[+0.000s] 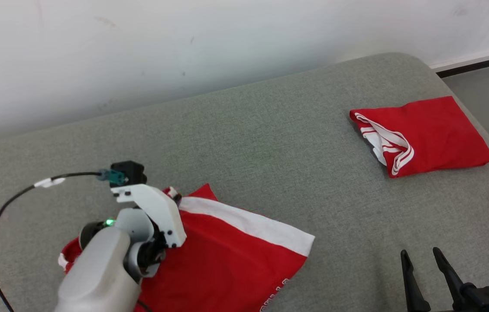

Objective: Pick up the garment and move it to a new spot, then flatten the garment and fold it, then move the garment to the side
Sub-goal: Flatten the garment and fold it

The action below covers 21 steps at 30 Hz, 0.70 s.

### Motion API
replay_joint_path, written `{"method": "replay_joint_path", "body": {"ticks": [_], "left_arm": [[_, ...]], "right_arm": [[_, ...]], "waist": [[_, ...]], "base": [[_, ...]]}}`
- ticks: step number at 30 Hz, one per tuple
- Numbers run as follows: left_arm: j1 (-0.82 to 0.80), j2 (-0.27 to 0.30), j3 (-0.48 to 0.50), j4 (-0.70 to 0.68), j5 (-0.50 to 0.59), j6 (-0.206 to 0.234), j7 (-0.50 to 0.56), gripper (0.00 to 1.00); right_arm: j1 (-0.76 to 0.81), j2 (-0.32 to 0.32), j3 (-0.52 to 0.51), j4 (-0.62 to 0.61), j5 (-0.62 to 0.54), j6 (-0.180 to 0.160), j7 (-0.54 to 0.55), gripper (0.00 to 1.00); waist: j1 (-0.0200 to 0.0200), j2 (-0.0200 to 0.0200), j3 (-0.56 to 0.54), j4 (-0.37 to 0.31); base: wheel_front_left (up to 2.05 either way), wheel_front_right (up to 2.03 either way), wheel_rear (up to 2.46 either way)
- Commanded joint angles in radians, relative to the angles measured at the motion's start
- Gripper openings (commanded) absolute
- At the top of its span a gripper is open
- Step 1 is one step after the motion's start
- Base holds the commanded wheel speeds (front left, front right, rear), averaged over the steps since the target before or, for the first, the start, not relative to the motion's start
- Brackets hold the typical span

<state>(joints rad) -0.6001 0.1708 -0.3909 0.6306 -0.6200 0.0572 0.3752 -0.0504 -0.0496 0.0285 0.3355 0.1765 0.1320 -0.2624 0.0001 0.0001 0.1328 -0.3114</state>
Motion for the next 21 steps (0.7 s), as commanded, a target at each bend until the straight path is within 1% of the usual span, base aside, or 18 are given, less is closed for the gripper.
{"method": "replay_joint_path", "body": {"ticks": [1, 5, 9, 13, 15, 21], "left_arm": [[-0.028, 0.010, 0.013, -0.014, 0.006, 0.001, -0.034, 0.00], [-0.080, 0.024, 0.044, -0.035, 0.011, -0.004, -0.122, 0.00], [-0.157, 0.043, 0.066, -0.045, 0.022, -0.015, -0.178, 0.00], [-0.236, 0.055, 0.081, -0.050, 0.012, -0.053, -0.228, 0.00], [-0.275, 0.066, 0.079, -0.048, 0.029, -0.065, -0.254, 0.00], [-0.377, 0.066, 0.070, -0.061, 0.061, -0.108, -0.377, 0.00]], "right_arm": [[0.002, -0.003, -0.001, 0.004, 0.002, -0.003, -0.003, 1.00], [-0.002, -0.002, 0.002, 0.004, -0.002, -0.003, -0.003, 1.00], [-0.007, -0.003, 0.007, 0.007, -0.005, -0.003, -0.003, 1.00], [-0.007, -0.003, 0.010, 0.009, -0.002, -0.003, -0.003, 1.00], [-0.001, -0.003, 0.010, 0.009, 0.000, -0.003, -0.003, 1.00], [0.009, -0.002, 0.010, 0.011, 0.002, -0.003, -0.003, 1.00]], "waist": [[-0.0001, -0.0001, -0.005, -0.002], [-0.0001, -0.0001, -0.015, -0.011], [-0.0001, -0.0001, -0.026, -0.029], [-0.0001, -0.0001, -0.031, -0.049], [-0.0001, -0.0001, -0.034, -0.060], [-0.0001, -0.0001, -0.040, -0.077]], "base": [[0.00, 0.00, 0.00], [0.00, 0.00, 0.00], [0.00, 0.00, 0.00], [0.00, 0.00, 0.00], [0.00, 0.00, 0.00], [0.00, 0.00, 0.00]]}}
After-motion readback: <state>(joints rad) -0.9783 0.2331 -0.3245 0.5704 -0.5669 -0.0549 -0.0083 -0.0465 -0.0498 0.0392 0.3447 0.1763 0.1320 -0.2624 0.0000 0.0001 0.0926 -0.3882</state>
